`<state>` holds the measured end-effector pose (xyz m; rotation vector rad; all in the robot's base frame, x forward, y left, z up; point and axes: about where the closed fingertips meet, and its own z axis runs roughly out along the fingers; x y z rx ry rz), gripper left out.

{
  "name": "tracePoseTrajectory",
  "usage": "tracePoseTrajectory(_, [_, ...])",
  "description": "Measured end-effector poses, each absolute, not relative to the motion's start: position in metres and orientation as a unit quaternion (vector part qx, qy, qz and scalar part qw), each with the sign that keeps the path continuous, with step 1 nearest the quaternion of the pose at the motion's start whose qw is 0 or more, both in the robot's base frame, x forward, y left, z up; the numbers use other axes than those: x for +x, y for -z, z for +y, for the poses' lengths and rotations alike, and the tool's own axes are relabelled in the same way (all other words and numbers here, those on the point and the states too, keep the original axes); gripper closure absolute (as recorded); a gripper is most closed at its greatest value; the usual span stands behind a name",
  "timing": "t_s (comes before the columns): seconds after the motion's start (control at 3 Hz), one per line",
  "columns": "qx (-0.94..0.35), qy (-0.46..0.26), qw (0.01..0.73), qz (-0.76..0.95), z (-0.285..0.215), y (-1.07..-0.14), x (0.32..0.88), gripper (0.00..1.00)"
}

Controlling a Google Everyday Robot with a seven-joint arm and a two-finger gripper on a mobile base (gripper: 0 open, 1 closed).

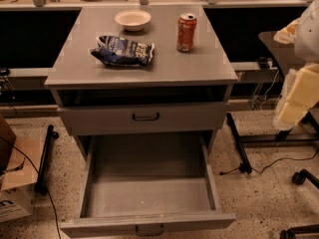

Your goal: Place blue chip bag into middle drawer

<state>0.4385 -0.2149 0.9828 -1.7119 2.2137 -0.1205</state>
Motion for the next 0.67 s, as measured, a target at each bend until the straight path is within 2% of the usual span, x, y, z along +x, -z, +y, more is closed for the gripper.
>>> tracePoseTrajectory(0.33, [-0.602,0.042,0.170,0.779,-0.215,-0.983,0.438,0.00])
tracePoseTrajectory(0.67, [-0.592,0.026,0.199,0.780,-0.201,-0.985,0.446,0.00])
